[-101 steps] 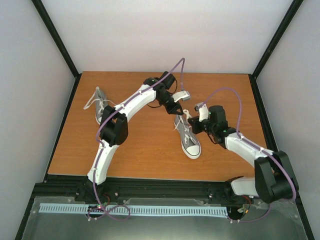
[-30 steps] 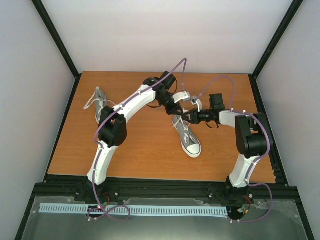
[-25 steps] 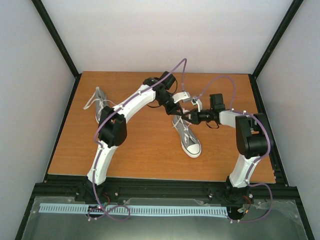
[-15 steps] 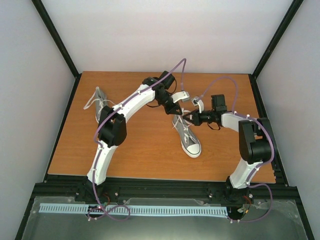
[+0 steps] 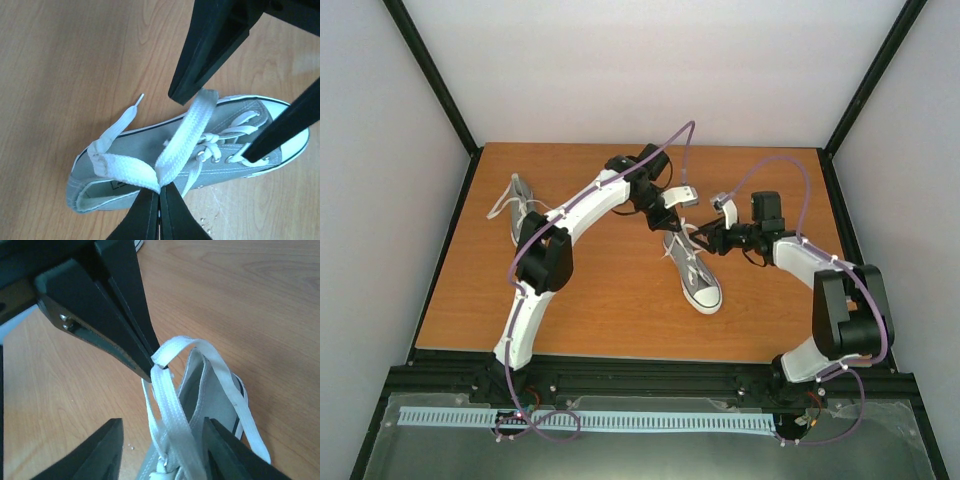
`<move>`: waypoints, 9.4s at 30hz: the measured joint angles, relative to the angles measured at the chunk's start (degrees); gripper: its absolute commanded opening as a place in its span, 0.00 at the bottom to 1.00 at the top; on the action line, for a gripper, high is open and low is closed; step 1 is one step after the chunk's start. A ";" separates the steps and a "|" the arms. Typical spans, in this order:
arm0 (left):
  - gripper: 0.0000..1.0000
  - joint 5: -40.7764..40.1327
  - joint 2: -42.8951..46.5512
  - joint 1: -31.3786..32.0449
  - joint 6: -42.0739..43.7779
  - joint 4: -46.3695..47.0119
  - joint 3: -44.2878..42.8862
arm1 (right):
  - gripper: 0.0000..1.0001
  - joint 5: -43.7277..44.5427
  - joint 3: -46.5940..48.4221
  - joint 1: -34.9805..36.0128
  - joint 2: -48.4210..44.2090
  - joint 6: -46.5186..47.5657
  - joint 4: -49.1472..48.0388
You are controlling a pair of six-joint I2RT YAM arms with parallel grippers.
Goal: Tie the shoes
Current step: Cross the shoelace with the shoelace.
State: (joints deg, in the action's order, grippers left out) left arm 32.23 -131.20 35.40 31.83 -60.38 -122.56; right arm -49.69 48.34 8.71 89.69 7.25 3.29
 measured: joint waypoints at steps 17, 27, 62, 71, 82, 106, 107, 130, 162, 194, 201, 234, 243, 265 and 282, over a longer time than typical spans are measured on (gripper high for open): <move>0.05 5.01 0.22 0.00 13.55 -3.74 0.28 | 0.66 -4.09 -3.63 -0.02 -1.38 29.99 -8.96; 0.05 7.08 0.22 0.00 19.47 -6.54 0.28 | 0.44 -7.41 2.05 -0.02 5.60 50.75 -5.07; 0.45 5.51 0.00 -0.07 12.83 -1.97 0.39 | 0.03 -11.85 7.91 1.36 6.54 68.89 22.16; 0.69 4.61 0.04 -1.09 16.68 -3.50 0.11 | 0.03 -11.56 8.72 1.36 6.54 68.11 23.52; 0.88 6.10 12.15 0.31 11.87 -1.22 12.26 | 0.03 -8.96 9.75 1.36 6.58 58.90 21.88; 0.59 -2.08 10.58 4.13 6.05 12.55 15.02 | 0.03 -6.69 11.65 1.18 7.98 53.46 22.56; 0.59 -1.79 10.58 4.13 6.27 12.46 15.26 | 0.03 -6.51 11.65 1.18 8.02 53.37 22.80; 0.63 12.50 9.66 -1.20 -4.17 20.68 21.84 | 0.03 -6.67 11.74 1.20 8.11 52.43 21.62; 0.01 10.05 8.24 0.66 -0.22 16.28 19.41 | 0.24 -4.28 11.82 1.01 8.50 49.92 20.81; 0.01 11.98 6.51 0.35 -0.24 13.97 16.94 | 0.26 12.72 -6.69 7.04 -4.70 32.87 -2.12; 0.01 12.26 6.43 0.35 -0.22 13.70 16.52 | 0.27 15.63 -6.69 7.04 -3.63 31.78 -6.27; 0.01 11.80 5.64 -0.04 -0.09 12.83 15.37 | 0.03 15.50 -5.79 8.33 -9.33 31.12 2.05; 0.01 11.50 5.64 -0.15 -0.11 13.35 15.37 | 0.03 12.96 -5.79 8.35 -17.29 24.96 8.22; 0.01 12.00 5.64 -0.26 -0.09 13.94 15.37 | 0.30 20.02 -3.19 8.41 -4.92 19.98 5.77; 0.01 11.58 5.64 -0.24 -0.09 14.05 15.39 | 0.03 18.10 -1.44 8.48 -7.52 19.54 11.56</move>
State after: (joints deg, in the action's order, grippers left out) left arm 43.81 -125.56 35.16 31.75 -46.33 -107.18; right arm -31.59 46.89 17.19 82.17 26.79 14.85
